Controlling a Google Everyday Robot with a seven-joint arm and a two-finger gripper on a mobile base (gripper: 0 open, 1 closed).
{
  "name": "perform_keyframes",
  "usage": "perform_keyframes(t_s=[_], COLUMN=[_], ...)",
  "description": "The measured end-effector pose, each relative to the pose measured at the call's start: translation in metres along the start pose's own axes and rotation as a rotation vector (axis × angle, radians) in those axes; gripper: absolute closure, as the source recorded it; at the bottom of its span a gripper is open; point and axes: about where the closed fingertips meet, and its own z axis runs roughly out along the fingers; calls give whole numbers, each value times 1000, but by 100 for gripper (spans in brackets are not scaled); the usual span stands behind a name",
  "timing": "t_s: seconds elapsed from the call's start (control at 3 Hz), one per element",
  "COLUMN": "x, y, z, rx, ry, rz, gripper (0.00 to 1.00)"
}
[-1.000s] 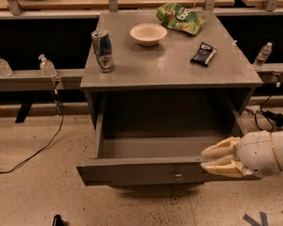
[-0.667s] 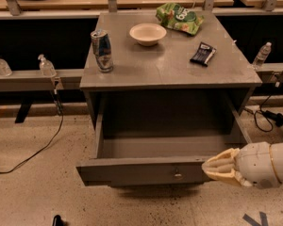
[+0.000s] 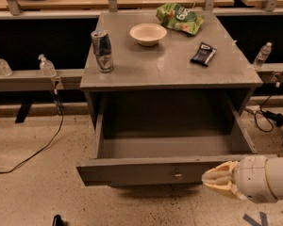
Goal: Close top drawer
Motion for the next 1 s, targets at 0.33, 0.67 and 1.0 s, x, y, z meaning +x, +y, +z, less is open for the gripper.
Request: perform_keyframes(t_s=[0.33,0.67,1.0], x=[6,24,42], y=[0,-1,-13], z=[3,14,25], rx=[38,153,194], ry=[-5,-5,0], rz=[-22,-84,-89], gripper=[100,100,100])
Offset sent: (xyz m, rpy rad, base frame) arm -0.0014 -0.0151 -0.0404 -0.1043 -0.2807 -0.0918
